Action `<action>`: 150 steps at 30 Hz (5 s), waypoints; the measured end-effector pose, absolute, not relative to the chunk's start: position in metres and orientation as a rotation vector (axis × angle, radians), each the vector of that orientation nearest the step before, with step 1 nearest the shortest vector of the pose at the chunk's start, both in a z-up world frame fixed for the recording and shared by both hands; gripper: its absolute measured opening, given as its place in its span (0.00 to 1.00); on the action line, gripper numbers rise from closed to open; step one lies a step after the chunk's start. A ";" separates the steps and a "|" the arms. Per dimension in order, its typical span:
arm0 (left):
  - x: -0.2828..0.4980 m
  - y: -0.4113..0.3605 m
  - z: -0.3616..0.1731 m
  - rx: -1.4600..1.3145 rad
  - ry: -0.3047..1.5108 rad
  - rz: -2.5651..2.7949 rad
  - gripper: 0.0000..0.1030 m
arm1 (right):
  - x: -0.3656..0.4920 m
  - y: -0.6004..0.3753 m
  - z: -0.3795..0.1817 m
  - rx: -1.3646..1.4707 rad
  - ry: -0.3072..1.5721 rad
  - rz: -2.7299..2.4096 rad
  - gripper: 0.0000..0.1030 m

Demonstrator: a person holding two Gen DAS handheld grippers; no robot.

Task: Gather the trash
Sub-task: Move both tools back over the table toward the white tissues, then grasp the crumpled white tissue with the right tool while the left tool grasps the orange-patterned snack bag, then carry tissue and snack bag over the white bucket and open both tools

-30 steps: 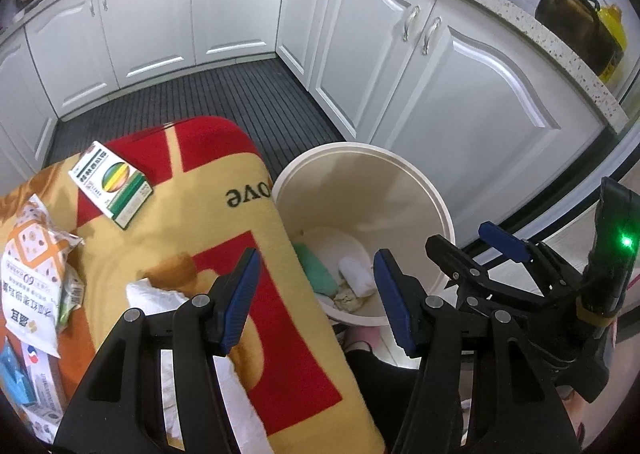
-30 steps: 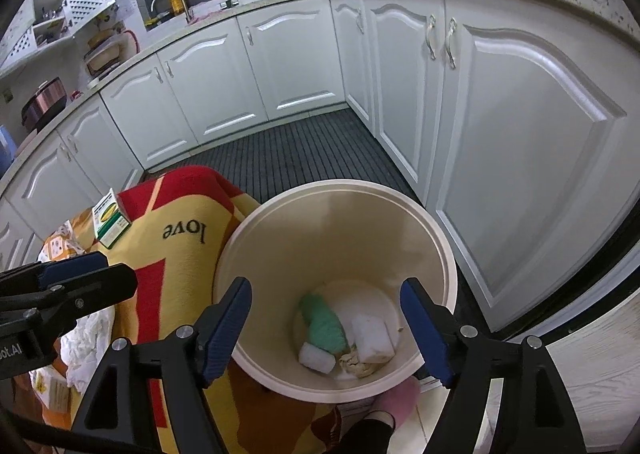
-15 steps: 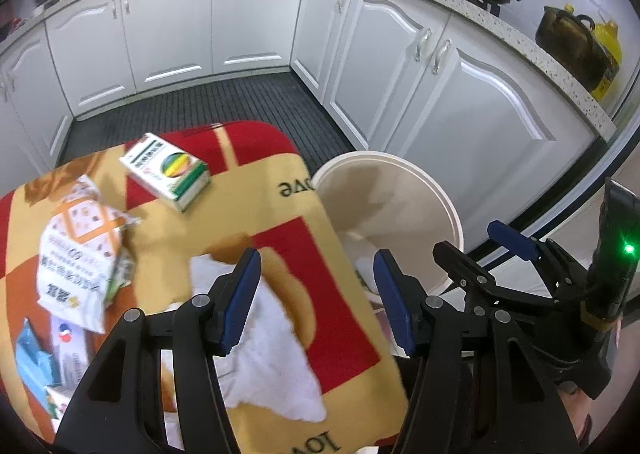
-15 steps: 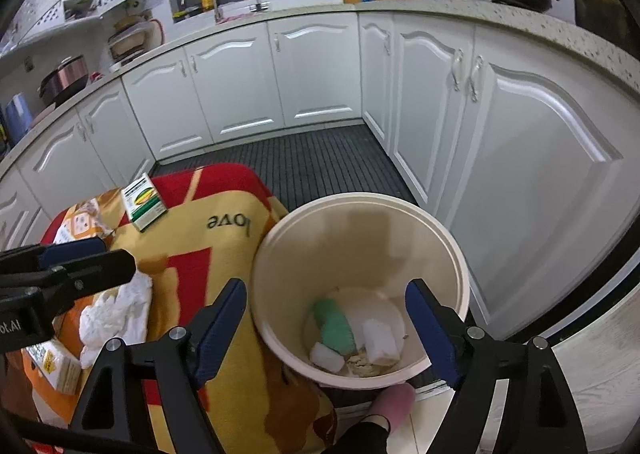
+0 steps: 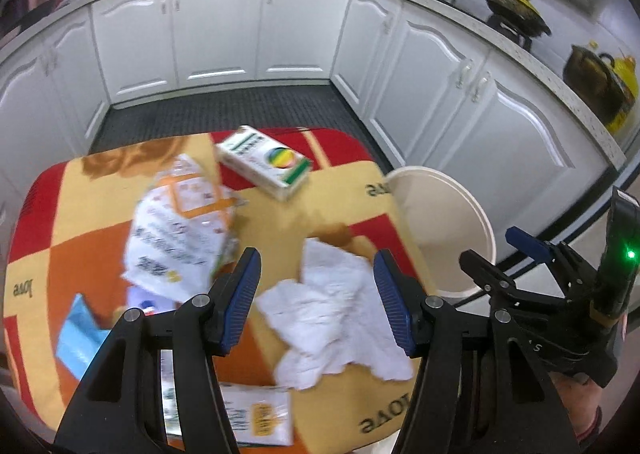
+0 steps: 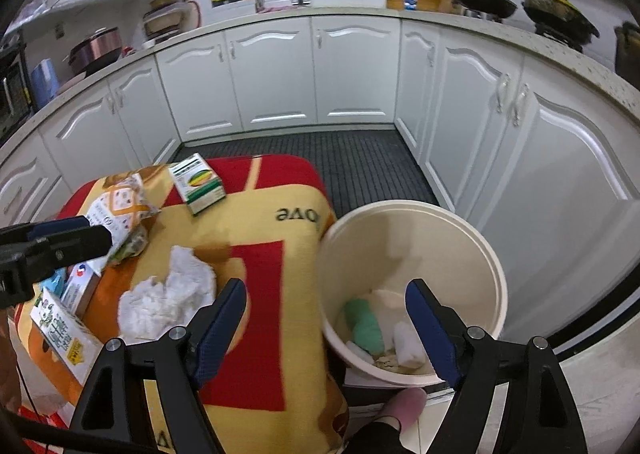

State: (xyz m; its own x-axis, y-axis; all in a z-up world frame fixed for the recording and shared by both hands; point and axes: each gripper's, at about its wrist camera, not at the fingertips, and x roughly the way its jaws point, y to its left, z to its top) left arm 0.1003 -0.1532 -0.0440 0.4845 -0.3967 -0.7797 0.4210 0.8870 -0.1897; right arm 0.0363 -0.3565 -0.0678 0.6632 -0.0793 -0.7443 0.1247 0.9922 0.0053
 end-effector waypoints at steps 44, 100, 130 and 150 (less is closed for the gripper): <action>0.114 -0.020 -0.051 -0.113 0.943 -0.321 0.56 | 0.060 -0.260 -0.069 -0.092 0.881 0.011 0.78; 0.161 -0.080 -0.033 -0.064 1.040 -0.520 0.06 | 0.060 -0.287 -0.085 0.196 0.897 0.249 0.19; 0.124 -0.277 -0.047 0.106 1.043 -0.706 0.06 | 0.045 -0.434 -0.082 0.235 0.837 -0.111 0.19; 0.133 -0.347 -0.099 0.202 1.052 -0.665 0.38 | 0.055 -0.500 -0.134 0.330 0.917 -0.216 0.48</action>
